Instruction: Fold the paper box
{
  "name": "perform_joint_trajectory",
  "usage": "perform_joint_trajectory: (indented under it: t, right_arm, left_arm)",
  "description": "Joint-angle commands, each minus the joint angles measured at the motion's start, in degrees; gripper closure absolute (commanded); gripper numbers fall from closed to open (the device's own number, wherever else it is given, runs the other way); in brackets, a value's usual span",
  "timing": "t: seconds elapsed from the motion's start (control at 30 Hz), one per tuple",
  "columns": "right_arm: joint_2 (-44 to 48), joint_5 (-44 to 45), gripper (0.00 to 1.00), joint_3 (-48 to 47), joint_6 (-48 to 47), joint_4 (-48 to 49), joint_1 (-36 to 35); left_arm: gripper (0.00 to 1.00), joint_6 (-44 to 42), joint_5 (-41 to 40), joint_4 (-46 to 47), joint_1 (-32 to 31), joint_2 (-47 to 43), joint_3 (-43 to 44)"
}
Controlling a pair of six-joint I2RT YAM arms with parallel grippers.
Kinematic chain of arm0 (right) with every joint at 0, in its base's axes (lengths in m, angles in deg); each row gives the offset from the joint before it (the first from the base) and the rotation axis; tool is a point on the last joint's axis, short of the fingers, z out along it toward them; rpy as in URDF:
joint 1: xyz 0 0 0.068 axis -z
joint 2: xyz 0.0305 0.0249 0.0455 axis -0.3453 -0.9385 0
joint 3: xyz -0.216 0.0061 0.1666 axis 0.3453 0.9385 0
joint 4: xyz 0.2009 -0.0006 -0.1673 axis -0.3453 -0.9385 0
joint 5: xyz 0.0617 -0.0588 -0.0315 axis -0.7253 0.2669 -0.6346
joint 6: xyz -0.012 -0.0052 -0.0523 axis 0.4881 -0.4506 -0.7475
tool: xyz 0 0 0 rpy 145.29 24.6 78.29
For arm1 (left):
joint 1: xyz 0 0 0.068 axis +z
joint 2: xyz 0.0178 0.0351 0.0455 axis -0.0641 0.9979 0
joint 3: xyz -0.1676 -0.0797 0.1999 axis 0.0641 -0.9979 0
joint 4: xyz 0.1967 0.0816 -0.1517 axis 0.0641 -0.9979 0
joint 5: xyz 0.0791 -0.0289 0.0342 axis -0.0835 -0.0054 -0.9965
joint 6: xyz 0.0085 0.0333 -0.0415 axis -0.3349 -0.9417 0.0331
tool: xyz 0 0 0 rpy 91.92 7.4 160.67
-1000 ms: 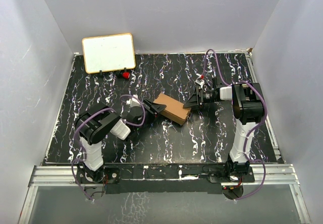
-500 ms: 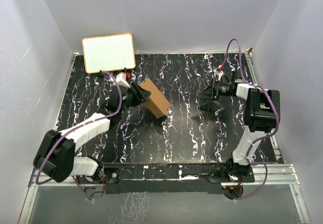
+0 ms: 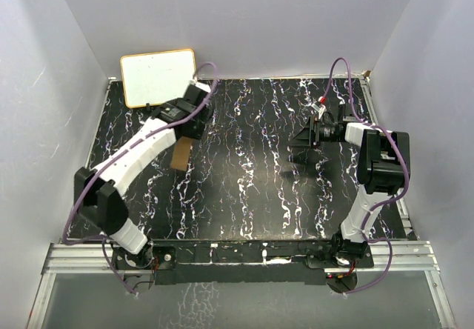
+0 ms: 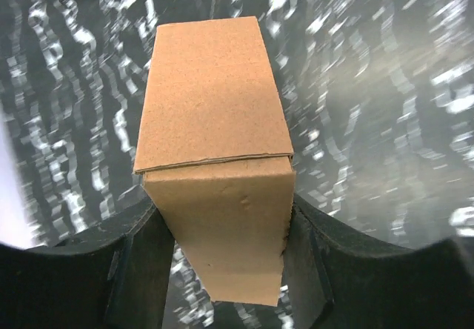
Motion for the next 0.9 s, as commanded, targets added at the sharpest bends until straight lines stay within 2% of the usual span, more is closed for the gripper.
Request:
perform_joint_trajectory:
  t: [0.0, 0.1, 0.23, 0.4, 0.6, 0.73, 0.87]
  right_arm:
    - [0.7, -0.9, 0.28, -1.7, -2.1, 1.2, 0.0]
    - [0.7, -0.7, 0.29, -1.7, -2.2, 1.1, 0.1]
    - [0.7, -0.9, 0.29, -1.6, -2.3, 1.0, 0.4]
    - [0.5, -1.2, 0.29, -1.9, -2.8, 0.4, 0.6]
    - [0.3, -1.6, 0.28, -2.0, -3.0, -0.1, 1.0]
    - [0.2, -1.5, 0.28, -2.0, -3.1, -0.1, 1.1]
    - [0.3, -1.1, 0.28, -2.0, -3.2, -0.2, 1.2]
  left_arm:
    - [0.67, -7.8, -19.4, -12.9, -5.1, 5.3, 2.7]
    - [0.66, -7.2, -26.0, -13.3, -7.0, 9.7, 2.9]
    - [0.64, -6.9, -26.1, -11.4, -7.4, 14.1, 2.8]
    - [0.31, -6.4, -24.7, -8.1, -7.8, 18.4, 0.7]
    - [0.04, -4.3, -21.7, -5.4, -9.2, 20.8, -3.5]
    - [0.03, -4.5, -17.7, -4.4, -12.9, 20.0, -4.8]
    - [0.03, -5.5, -9.0, -0.4, -15.6, 13.0, -6.7]
